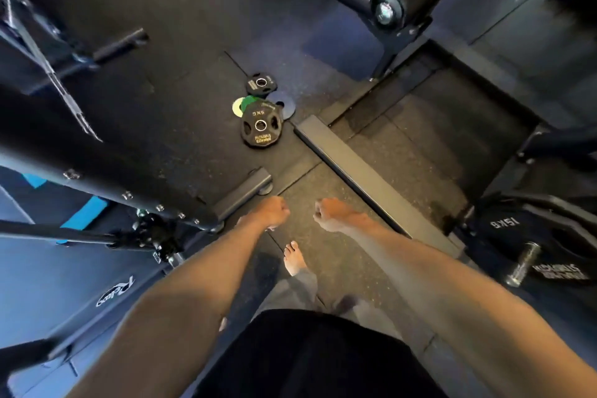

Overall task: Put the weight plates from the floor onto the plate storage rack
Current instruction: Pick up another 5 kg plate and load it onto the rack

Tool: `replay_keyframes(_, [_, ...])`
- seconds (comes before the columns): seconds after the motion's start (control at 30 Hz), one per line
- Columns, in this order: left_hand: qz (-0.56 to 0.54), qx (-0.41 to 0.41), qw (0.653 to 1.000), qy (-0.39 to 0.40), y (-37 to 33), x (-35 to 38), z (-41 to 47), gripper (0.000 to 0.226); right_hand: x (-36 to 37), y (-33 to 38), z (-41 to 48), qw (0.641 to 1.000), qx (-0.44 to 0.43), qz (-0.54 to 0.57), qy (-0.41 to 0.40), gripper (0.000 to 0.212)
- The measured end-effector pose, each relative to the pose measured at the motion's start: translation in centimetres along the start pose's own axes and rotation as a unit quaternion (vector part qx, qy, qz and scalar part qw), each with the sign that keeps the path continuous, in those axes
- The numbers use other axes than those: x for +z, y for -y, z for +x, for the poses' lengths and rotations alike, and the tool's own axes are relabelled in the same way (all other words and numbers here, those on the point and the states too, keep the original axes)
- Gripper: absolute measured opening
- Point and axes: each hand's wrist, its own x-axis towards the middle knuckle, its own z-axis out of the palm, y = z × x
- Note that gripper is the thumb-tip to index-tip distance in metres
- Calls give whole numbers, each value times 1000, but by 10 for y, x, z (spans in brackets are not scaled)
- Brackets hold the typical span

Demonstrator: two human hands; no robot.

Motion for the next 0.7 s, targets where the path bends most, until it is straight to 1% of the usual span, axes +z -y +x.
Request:
replay_keyframes(0.07, [-12,-8,1000,-4,-16,-22,21,31,-27,-8,27,1000,-9,8,-2,22])
replay_keyframes(0.13, [-27,-23,999,-2,-25,-42,45,31,-54,-12,60,1000,-9,8,14,28])
replay_keyframes(0.2, [-36,-38,999,5,-30,-59,69,32,-71,-20,93,999,-6,-10,49,35])
replay_keyframes(0.23, [-42,-50,998,6,-32,-67,82,32,-82,-24,108,998,-10,-21,50,35])
replay_keyframes(0.33, [-70,-80,994,-3,-34,-87,122,27,-112,-35,158,997,-13,-41,70,28])
replay_keyframes(0.4, [-96,-101,990,-4,-39,-106,154,27,-133,-42,200,995,-16,-43,85,28])
replay_keyframes(0.5, [-131,-136,981,-37,-46,-134,207,29,-160,-50,266,993,-23,-16,114,30])
replay_keyframes(0.57, [-151,-150,975,-66,-51,-151,241,29,-183,-49,301,991,-50,-24,119,27])
replay_keyframes(0.7, [-191,-168,965,-63,-55,-182,297,28,-218,-41,360,988,-81,-27,132,27])
